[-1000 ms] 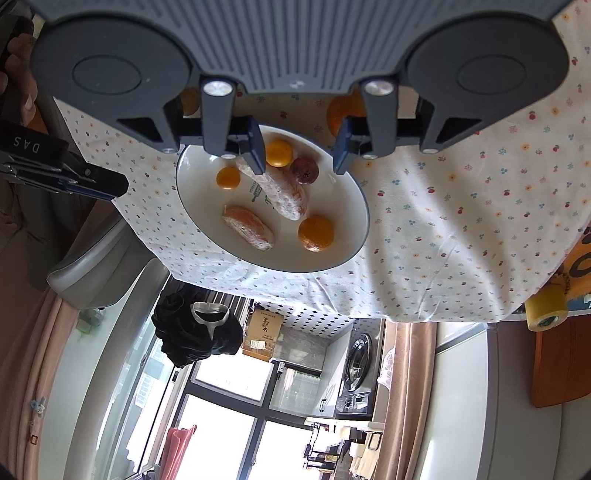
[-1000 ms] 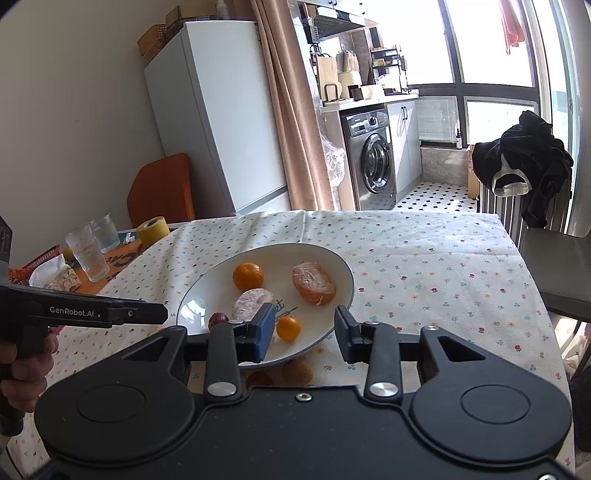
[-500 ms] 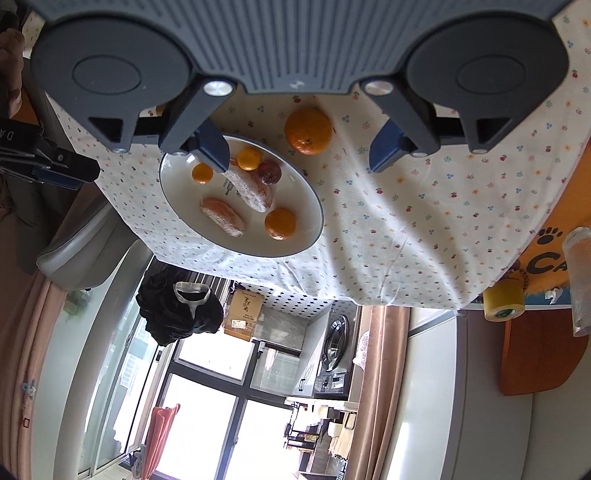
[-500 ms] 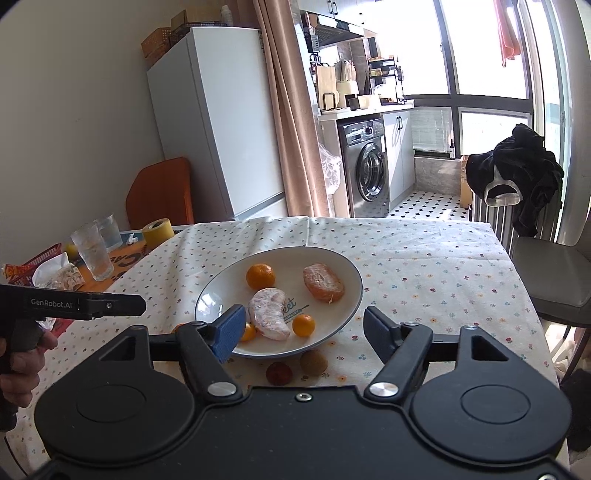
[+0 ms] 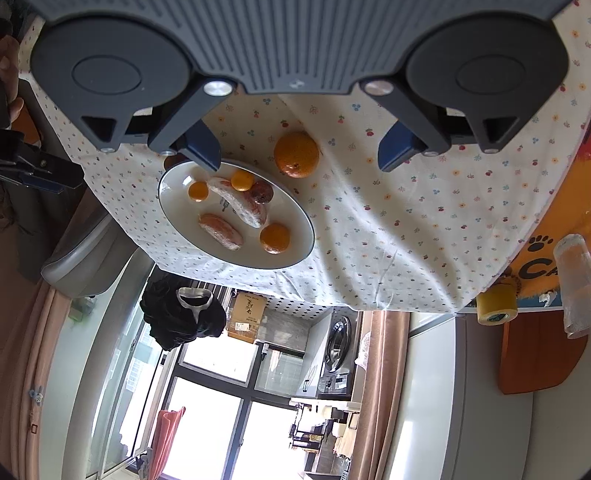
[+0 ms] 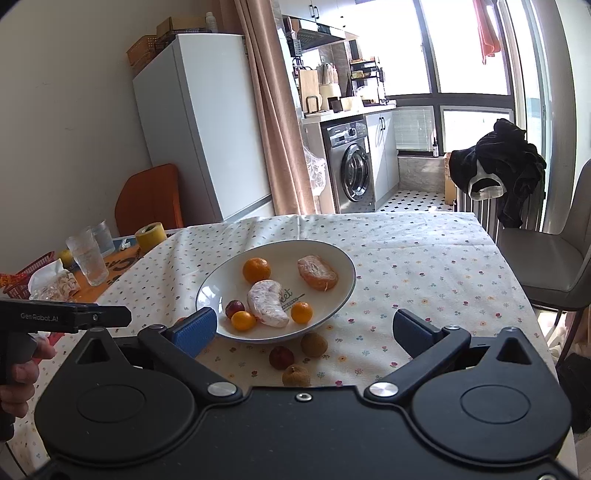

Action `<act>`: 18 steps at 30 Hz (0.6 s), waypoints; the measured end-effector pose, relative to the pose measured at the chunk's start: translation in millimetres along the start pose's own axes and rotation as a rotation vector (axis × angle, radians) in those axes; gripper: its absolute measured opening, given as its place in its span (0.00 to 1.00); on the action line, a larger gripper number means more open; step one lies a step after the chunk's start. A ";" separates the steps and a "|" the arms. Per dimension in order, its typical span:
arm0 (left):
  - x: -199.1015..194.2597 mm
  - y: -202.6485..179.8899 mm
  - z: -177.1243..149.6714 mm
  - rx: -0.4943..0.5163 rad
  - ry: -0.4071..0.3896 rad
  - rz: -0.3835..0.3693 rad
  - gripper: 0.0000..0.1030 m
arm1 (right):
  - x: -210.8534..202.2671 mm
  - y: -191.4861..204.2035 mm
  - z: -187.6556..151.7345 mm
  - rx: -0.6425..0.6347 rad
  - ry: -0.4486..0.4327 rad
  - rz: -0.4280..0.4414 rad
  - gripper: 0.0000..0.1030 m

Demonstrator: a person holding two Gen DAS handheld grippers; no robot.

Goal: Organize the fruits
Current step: 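Move both open grippers back toward the remaining fruits beside the bowl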

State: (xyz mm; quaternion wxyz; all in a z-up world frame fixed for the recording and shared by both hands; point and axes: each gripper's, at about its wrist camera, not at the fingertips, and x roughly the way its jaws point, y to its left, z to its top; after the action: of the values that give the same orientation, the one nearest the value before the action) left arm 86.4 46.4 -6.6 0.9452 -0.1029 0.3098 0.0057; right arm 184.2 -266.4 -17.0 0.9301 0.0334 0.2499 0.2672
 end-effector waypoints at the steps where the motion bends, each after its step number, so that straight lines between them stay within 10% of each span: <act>1: 0.3 0.4 -1.3 0.002 0.001 -0.004 0.88 | -0.1 0.0 -1.1 0.001 0.004 -0.005 1.00; 18: 17.0 3.9 -17.6 0.026 0.012 -0.023 0.85 | 17.2 0.1 -24.1 -0.014 0.057 0.006 0.94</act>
State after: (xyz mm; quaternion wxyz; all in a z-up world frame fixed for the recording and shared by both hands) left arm 89.5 45.8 -31.2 0.9446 -0.0942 0.3143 -0.0100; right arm 185.1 -259.2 -45.7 0.9219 0.0201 0.2745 0.2728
